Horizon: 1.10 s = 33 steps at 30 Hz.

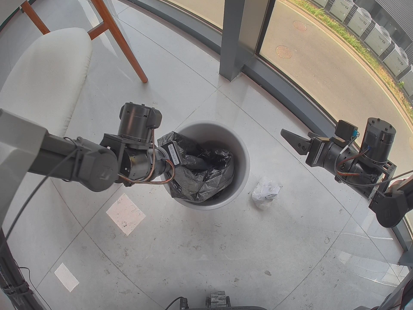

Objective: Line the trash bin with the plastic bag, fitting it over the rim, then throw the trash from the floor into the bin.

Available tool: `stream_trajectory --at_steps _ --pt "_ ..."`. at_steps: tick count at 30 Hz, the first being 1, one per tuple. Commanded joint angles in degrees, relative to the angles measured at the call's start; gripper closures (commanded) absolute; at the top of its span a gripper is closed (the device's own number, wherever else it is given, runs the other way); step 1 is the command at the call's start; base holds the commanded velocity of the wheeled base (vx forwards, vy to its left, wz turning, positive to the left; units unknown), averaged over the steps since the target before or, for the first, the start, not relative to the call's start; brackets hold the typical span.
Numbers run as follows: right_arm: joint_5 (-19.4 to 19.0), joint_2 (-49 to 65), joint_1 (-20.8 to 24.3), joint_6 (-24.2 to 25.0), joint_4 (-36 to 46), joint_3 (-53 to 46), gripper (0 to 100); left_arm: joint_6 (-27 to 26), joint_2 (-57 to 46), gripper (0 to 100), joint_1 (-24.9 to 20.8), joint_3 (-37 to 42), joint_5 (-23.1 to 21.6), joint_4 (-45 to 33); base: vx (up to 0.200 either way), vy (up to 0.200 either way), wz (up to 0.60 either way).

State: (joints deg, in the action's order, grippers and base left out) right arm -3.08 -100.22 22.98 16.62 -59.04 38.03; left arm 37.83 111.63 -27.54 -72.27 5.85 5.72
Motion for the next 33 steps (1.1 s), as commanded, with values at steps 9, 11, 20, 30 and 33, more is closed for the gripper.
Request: stream_trajectory --at_steps 9,11,20,30,33 --pt "-0.17 -0.33 0.75 -0.09 -0.02 -1.38 0 0.05 -15.21 100 -2.78 15.05 1.27 -4.05 0.0 0.0 0.0" --pt "-0.43 -0.42 1.54 0.08 0.06 -1.65 0 0.32 -15.39 100 -4.45 18.92 3.11 -3.87 0.0 0.0 0.0" --pt "-0.17 -1.29 11.47 9.58 7.27 -1.56 0 0.32 -17.85 100 -7.35 33.42 4.43 -3.43 0.0 0.0 0.0" --pt "0.01 -9.03 20.09 8.87 15.36 5.3 0 0.49 -17.94 100 -7.53 33.68 4.7 -3.43 0.0 0.0 0.0" --pt "0.01 -12.46 20.35 5.97 15.45 9.16 0 0.41 -17.94 100 -7.53 33.59 4.78 -3.43 0.0 0.0 0.0"
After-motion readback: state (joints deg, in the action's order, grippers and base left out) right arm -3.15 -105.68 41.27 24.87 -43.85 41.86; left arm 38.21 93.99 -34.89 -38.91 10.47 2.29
